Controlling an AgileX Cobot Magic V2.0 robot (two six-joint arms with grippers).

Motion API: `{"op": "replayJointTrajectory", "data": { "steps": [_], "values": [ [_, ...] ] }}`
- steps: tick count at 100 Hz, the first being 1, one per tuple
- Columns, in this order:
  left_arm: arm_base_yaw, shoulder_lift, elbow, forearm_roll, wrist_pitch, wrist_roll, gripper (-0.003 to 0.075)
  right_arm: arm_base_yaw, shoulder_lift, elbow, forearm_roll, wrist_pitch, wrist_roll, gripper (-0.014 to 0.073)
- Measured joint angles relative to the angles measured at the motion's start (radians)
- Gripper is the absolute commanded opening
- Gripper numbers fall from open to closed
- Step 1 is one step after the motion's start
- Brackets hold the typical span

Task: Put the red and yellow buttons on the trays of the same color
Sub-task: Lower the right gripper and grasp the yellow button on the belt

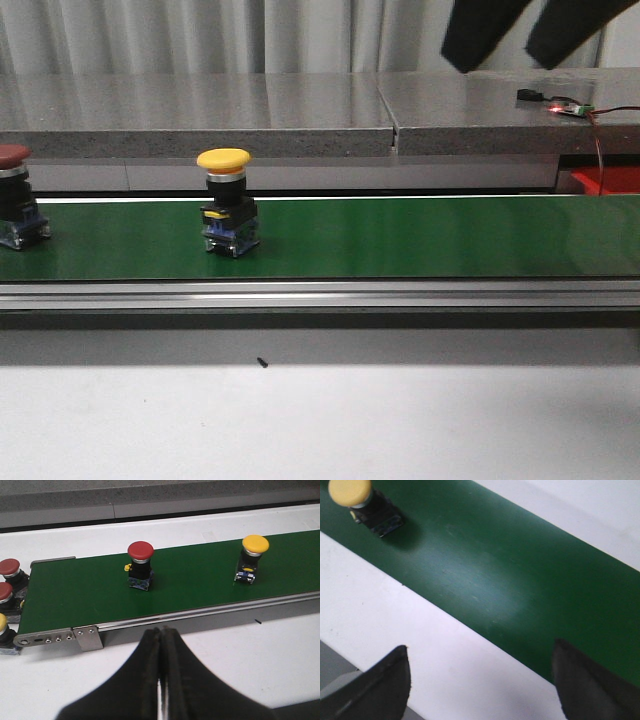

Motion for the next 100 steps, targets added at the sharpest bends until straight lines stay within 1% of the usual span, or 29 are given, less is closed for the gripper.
{"op": "replayJointTrajectory", "data": {
  "steps": [19, 46, 58, 82, 87, 92, 100],
  "values": [
    [0.000, 0.000, 0.000, 0.000, 0.000, 0.000, -0.0019, 0.054, 0.152, -0.141, 0.012, 0.065, -0.069, 0.0583],
    [0.000, 0.000, 0.000, 0.000, 0.000, 0.000, -0.0019, 0.131, 0.323, -0.252, 0.016, 0.072, -0.123, 0.0583],
    [0.000, 0.000, 0.000, 0.000, 0.000, 0.000, -0.0019, 0.150, 0.386, -0.279, 0.023, 0.038, -0.132, 0.0583],
    [0.000, 0.000, 0.000, 0.000, 0.000, 0.000, -0.0019, 0.152, 0.465, -0.288, 0.069, -0.064, -0.133, 0.0579],
    [0.000, 0.000, 0.000, 0.000, 0.000, 0.000, -0.0019, 0.152, 0.473, -0.288, 0.073, -0.085, -0.133, 0.0561],
    [0.000, 0.000, 0.000, 0.000, 0.000, 0.000, -0.0019, 0.152, 0.480, -0.288, 0.078, -0.108, -0.133, 0.0525],
    [0.000, 0.000, 0.000, 0.000, 0.000, 0.000, -0.0019, 0.152, 0.486, -0.288, 0.078, -0.142, -0.133, 0.0420]
  ]
}}
